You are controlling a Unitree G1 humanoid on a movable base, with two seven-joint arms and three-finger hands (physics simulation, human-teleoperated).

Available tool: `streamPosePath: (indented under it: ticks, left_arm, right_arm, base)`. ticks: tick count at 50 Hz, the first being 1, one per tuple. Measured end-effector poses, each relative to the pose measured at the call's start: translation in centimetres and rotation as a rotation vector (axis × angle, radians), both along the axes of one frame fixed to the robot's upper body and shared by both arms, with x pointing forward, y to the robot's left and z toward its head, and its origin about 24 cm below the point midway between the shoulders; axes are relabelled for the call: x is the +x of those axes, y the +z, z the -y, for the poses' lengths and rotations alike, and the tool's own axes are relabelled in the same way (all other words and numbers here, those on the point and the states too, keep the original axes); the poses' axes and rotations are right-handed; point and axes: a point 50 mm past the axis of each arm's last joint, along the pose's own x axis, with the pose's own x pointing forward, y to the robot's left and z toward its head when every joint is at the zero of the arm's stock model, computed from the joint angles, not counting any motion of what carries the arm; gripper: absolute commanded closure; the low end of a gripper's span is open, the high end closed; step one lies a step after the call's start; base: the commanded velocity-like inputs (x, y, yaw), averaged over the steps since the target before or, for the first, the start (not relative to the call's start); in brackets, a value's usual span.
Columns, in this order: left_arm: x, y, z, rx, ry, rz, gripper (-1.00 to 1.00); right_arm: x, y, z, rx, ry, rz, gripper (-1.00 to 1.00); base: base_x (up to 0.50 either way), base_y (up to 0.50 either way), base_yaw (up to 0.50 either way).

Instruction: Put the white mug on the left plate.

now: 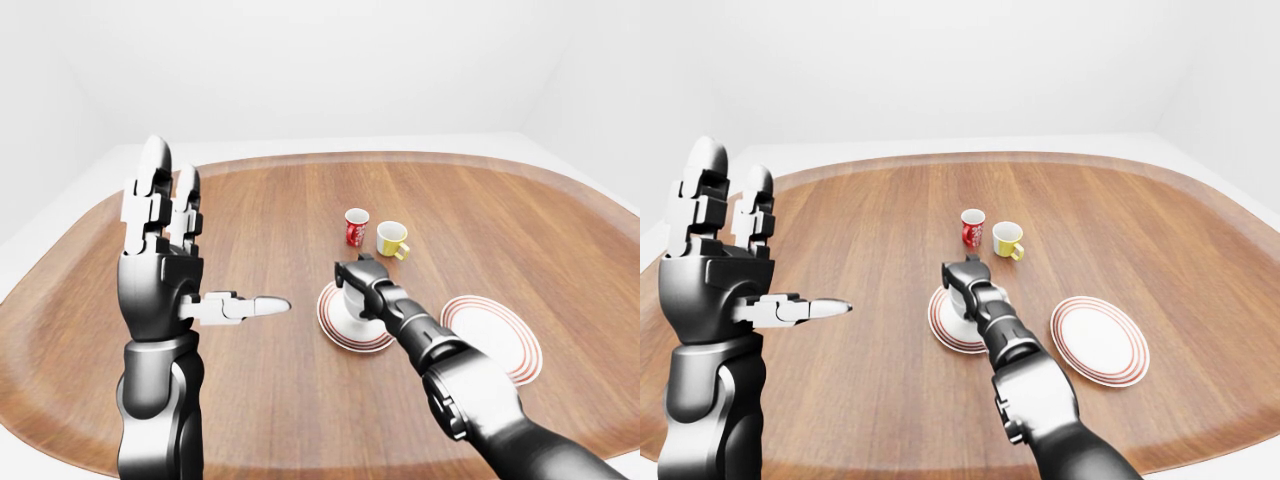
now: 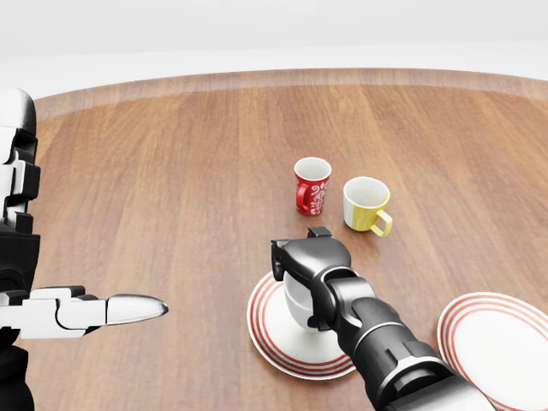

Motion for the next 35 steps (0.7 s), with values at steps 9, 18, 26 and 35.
streamPosePath:
  ticks: [9, 18, 26, 35]
  left_arm:
    - [0.0, -0.1, 0.0, 0.000, 0.001, -0.003, -0.95]
    - [0.1, -0.1, 0.0, 0.000, 0.002, -0.004, -0.95]
    - [0.1, -0.1, -0.1, 0.000, 0.004, -0.004, -0.95]
    - [0.1, 0.0, -0.1, 0.001, 0.005, -0.003, -0.95]
  right_arm:
    - [0.0, -0.1, 0.0, 0.032, -0.018, -0.013, 1.00]
    - [0.0, -0.1, 0.1, 0.107, -0.058, -0.041, 0.60]
    - [0.2, 0.3, 0.2, 0.092, -0.048, -0.053, -1.00]
    - [-0.4, -0.8, 0.5, 0.047, -0.030, -0.110, -1.00]
  base:
    - [0.00, 0.00, 0.00]
    - [0.00, 0.00, 0.00]
    - [0.00, 0.00, 0.00]
    - [0.00, 0.00, 0.00]
